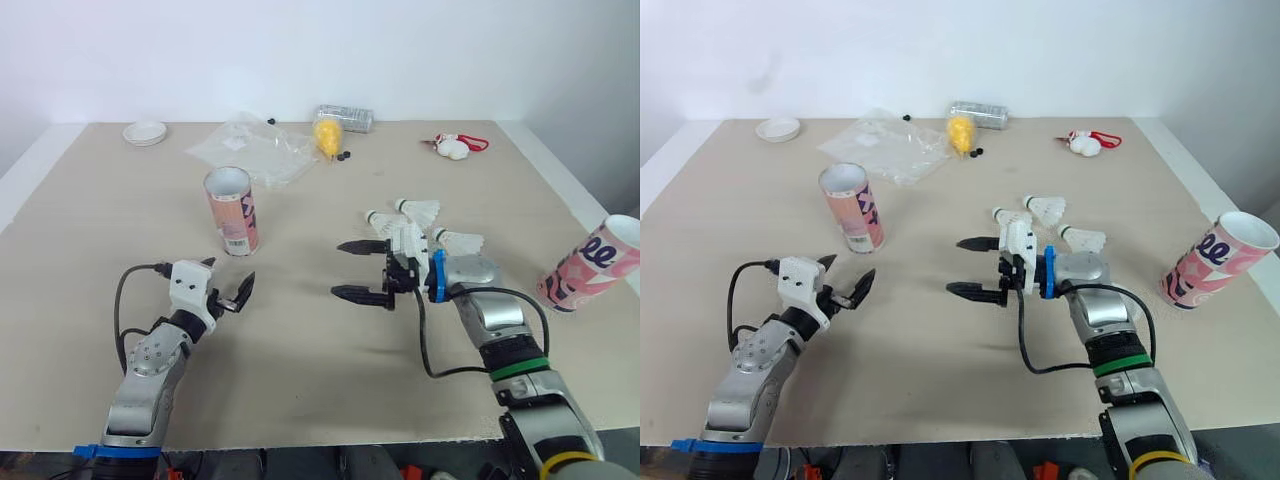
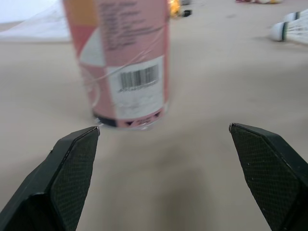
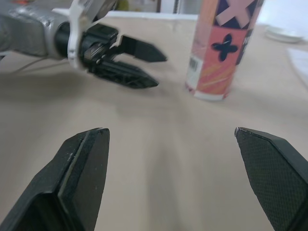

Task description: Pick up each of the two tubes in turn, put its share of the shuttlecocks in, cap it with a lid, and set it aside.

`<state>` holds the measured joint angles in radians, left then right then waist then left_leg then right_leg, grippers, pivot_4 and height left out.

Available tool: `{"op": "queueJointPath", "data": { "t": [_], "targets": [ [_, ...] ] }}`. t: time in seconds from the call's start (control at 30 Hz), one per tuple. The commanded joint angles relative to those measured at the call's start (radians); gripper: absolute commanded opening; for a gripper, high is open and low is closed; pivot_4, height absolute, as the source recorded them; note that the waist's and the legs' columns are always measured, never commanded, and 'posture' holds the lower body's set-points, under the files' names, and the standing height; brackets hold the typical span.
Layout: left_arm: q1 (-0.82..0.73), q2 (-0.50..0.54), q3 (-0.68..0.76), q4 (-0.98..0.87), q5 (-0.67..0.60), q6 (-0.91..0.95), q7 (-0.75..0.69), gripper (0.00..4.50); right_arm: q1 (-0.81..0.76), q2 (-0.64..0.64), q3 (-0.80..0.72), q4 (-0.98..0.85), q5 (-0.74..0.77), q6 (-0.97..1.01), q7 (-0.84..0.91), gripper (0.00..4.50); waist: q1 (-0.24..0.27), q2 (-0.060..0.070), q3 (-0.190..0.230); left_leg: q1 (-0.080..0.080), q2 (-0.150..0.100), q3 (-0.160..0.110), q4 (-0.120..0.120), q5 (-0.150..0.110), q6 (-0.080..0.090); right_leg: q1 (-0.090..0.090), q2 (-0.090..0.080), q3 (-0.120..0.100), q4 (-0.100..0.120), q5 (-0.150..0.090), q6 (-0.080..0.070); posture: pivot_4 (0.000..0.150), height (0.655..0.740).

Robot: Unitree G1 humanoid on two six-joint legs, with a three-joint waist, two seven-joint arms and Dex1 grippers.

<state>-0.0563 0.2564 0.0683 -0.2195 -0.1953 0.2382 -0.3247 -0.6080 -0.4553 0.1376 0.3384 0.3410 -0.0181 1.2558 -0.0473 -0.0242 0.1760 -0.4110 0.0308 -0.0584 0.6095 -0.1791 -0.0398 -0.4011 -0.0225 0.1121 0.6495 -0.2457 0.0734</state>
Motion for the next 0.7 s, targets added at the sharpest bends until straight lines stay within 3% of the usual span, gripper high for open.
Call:
{"op": "queueJointPath", "data": {
  "t": [0.03,0.7],
  "targets": [
    [-0.044,-0.002,0.027,0.016,0.004,-0.024,0.024,4.5,-0.026,0.019,-0.028,0.013,0.005,-0.016,-0.01,4.46,0.0,0.0,0.0,0.0,0.0,0.0,0.0,0.0,0.0,0.0,0.0,0.0,0.0,0.0,0.0,0.15,0.74],
    [-0.363,0.026,0.015,0.481,0.017,-0.124,-0.074,4.5,-0.048,0.054,-0.051,0.058,-0.028,-0.032,-0.065,4.46,0.0,0.0,0.0,-0.001,0.0,0.0,0.0,0.001,-0.001,0.0,0.0,-0.001,0.0,0.001,0.0,0.15,0.74]
  ]
}}
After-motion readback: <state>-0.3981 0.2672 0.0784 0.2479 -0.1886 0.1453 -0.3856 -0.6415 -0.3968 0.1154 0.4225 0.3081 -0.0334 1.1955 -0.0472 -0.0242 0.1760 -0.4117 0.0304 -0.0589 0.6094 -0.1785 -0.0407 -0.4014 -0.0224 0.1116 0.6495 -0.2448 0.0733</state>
